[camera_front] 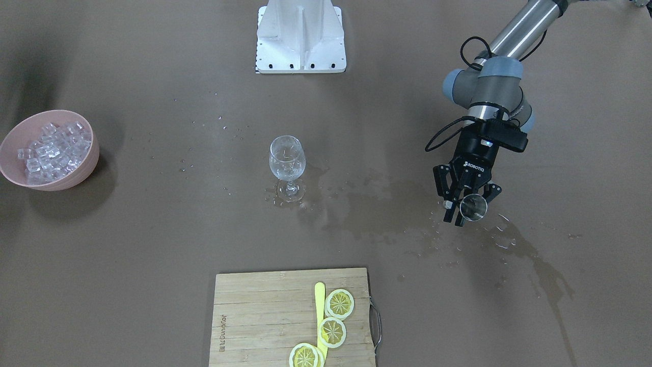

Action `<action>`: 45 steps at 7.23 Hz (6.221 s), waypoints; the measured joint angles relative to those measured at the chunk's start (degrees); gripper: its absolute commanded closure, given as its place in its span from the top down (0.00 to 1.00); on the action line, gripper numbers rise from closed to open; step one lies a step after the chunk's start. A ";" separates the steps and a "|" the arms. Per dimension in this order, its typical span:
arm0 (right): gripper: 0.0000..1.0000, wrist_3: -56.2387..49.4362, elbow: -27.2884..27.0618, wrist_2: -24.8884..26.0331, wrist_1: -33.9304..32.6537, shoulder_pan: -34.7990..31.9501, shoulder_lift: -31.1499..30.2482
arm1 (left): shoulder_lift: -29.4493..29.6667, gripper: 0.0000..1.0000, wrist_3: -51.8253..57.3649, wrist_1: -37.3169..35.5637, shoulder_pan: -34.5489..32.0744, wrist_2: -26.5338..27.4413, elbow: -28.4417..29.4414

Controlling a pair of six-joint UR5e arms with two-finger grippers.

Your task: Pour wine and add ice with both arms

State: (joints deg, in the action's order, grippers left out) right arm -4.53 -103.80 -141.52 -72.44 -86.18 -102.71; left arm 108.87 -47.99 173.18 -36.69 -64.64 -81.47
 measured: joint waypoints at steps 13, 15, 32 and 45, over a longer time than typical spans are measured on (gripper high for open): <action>1.00 4.52 1.56 -3.04 0.02 -0.71 -1.25 | 2.53 0.00 20.74 -3.28 0.86 -6.50 -7.36; 1.00 4.63 1.58 -4.29 -0.12 -1.76 -1.96 | 5.09 0.00 28.82 -4.38 4.28 -2.14 -7.37; 1.00 6.29 5.33 -6.23 0.10 -3.07 -0.64 | 14.80 0.00 75.35 -23.35 14.97 9.34 -9.89; 1.00 6.20 5.29 -7.88 -0.03 -5.33 -0.57 | 17.13 0.00 88.94 -38.66 18.68 20.54 -16.10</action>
State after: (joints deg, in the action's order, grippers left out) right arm 1.67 -98.52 -149.40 -72.46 -91.51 -103.28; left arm 126.00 40.95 134.52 -18.01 -44.10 -97.58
